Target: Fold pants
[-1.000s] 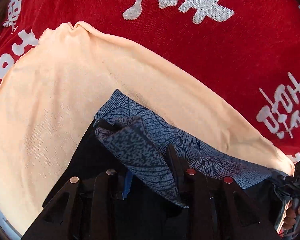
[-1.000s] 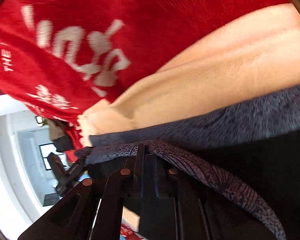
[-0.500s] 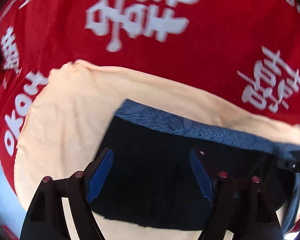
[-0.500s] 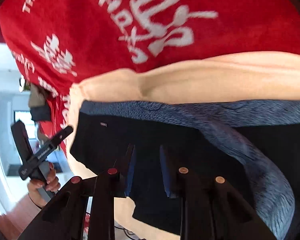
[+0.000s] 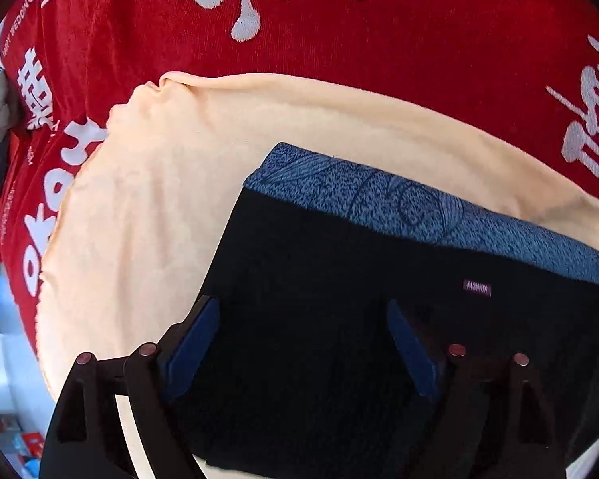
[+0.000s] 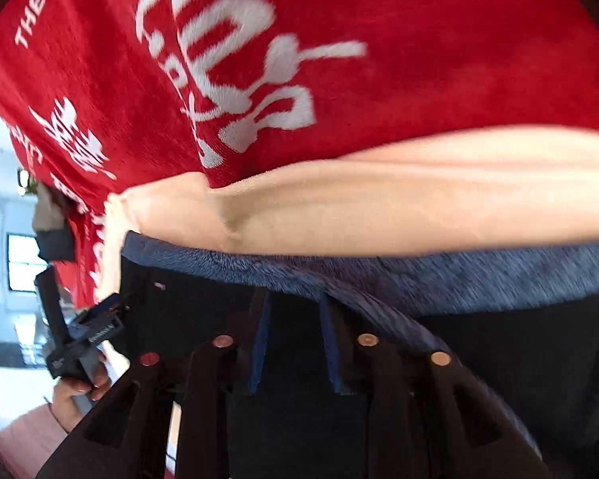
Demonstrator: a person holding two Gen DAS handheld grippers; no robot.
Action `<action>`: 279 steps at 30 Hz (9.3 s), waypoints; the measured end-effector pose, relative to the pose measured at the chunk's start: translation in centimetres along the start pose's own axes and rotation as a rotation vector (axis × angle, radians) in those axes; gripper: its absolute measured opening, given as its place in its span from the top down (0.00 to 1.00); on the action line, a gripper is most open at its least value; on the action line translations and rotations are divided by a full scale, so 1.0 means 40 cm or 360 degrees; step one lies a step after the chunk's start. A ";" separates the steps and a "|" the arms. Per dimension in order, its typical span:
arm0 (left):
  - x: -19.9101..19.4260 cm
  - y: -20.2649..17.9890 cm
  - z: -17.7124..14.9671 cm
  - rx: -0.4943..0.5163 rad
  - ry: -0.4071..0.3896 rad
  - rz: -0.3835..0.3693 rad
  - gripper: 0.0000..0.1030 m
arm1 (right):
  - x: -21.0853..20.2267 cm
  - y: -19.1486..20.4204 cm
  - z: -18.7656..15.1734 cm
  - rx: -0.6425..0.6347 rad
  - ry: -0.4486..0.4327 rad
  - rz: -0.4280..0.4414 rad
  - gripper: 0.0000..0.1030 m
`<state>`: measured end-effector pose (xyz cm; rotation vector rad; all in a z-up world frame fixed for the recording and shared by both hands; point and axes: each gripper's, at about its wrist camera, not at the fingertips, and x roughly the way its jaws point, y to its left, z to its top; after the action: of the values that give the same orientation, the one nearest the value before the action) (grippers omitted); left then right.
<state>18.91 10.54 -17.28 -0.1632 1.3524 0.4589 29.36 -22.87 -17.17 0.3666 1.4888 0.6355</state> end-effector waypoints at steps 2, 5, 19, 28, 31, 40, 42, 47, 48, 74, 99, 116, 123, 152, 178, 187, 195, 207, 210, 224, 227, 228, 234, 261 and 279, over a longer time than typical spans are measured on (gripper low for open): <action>-0.022 -0.030 -0.016 0.0062 0.0008 0.0001 0.16 | -0.033 -0.004 -0.036 0.0065 -0.0005 0.0079 0.53; -0.074 -0.099 -0.052 0.0200 0.0016 -0.0058 0.16 | -0.090 -0.022 -0.093 0.0097 -0.0014 0.0132 0.53; -0.254 -0.477 -0.270 0.0764 -0.0003 -0.0523 0.16 | -0.305 -0.196 -0.457 0.0574 -0.0211 0.0051 0.49; -0.322 -0.636 -0.400 0.0917 0.0074 -0.0798 0.16 | -0.407 -0.301 -0.751 0.0893 -0.0478 -0.0073 0.49; -0.343 -0.665 -0.415 0.0983 0.0097 -0.0865 0.16 | -0.443 -0.341 -0.830 0.1006 -0.0570 -0.0109 0.49; -0.340 -0.845 -0.471 0.1070 0.0214 -0.0941 0.16 | -0.498 -0.520 -0.960 0.1256 -0.0687 -0.0130 0.49; -0.329 -0.880 -0.482 0.1056 0.0257 -0.0948 0.16 | -0.497 -0.548 -0.966 0.1238 -0.0672 -0.0004 0.49; -0.315 -0.937 -0.511 0.1010 0.0348 -0.0975 0.16 | -0.466 -0.580 -0.933 0.1119 -0.0625 0.0334 0.49; -0.311 -0.948 -0.516 0.1010 0.0360 -0.0977 0.16 | -0.455 -0.587 -0.923 0.1104 -0.0618 0.0404 0.49; -0.464 -1.168 -0.235 0.0849 0.0083 -0.1173 0.72 | -0.799 -0.611 -0.155 0.0466 -0.0618 0.0352 0.97; -0.192 -1.074 -0.201 0.0749 0.0028 -0.0422 0.20 | -0.662 -0.699 -0.132 0.0567 -0.0435 -0.0358 0.34; -0.182 -1.021 -0.204 0.0708 0.0003 -0.0332 0.18 | -0.566 -0.788 -0.114 0.0592 -0.0291 -0.0477 0.87; -0.209 -0.981 -0.143 0.0668 -0.0094 -0.0310 0.18 | -0.632 -0.714 -0.175 0.0487 -0.0442 -0.0505 0.80; -0.084 -0.586 -0.108 0.0447 -0.0038 -0.0198 0.13 | -0.378 -0.437 -0.220 0.0544 -0.0161 -0.0044 0.46; 0.121 0.023 -0.046 0.0405 -0.0074 -0.0184 0.13 | 0.051 0.063 -0.303 0.0433 0.0022 0.0446 0.91; 0.170 0.122 -0.089 0.0314 -0.0041 -0.0250 0.00 | 0.101 0.020 -0.381 0.0486 0.0228 0.0276 0.76; 0.088 0.135 -0.079 0.0273 -0.0137 -0.0252 0.00 | 0.013 0.276 -0.192 -0.0292 0.0240 0.0130 0.56; 0.101 0.093 -0.153 0.0188 -0.0162 -0.0304 0.00 | 0.444 0.702 0.081 -0.1102 0.0528 -0.0034 0.55; 0.103 0.087 -0.167 0.0189 -0.0198 -0.0299 0.00 | 0.548 0.742 0.094 -0.1216 0.0620 -0.0121 0.55; 0.119 0.147 -0.151 -0.0028 -0.0166 -0.0317 0.00 | 0.652 0.796 0.084 -0.1174 0.0671 -0.0139 0.96; 0.112 0.153 -0.149 0.0018 -0.0160 -0.0286 0.00 | 0.621 0.802 0.083 -0.1061 0.0585 -0.0144 0.92; 0.104 0.156 -0.147 0.0029 -0.0166 -0.0276 0.00 | 0.591 0.794 0.081 -0.1052 0.0552 -0.0141 0.90; 0.043 0.150 -0.124 0.0065 -0.0210 -0.0293 0.00 | 0.337 0.617 0.061 -0.0899 0.0258 -0.0237 0.55; -0.026 -0.607 -0.041 0.0465 -0.0118 -0.0482 0.00 | -0.107 -0.152 0.028 -0.0153 -0.0178 -0.0495 0.58; -0.045 -0.446 -0.130 0.0625 -0.0022 -0.0240 0.00 | -0.186 -0.260 -0.278 0.0666 -0.0065 0.0572 0.60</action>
<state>21.26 -7.86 -19.34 0.0626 1.3790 0.0629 20.40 -37.20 -18.18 0.9809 1.5257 0.5883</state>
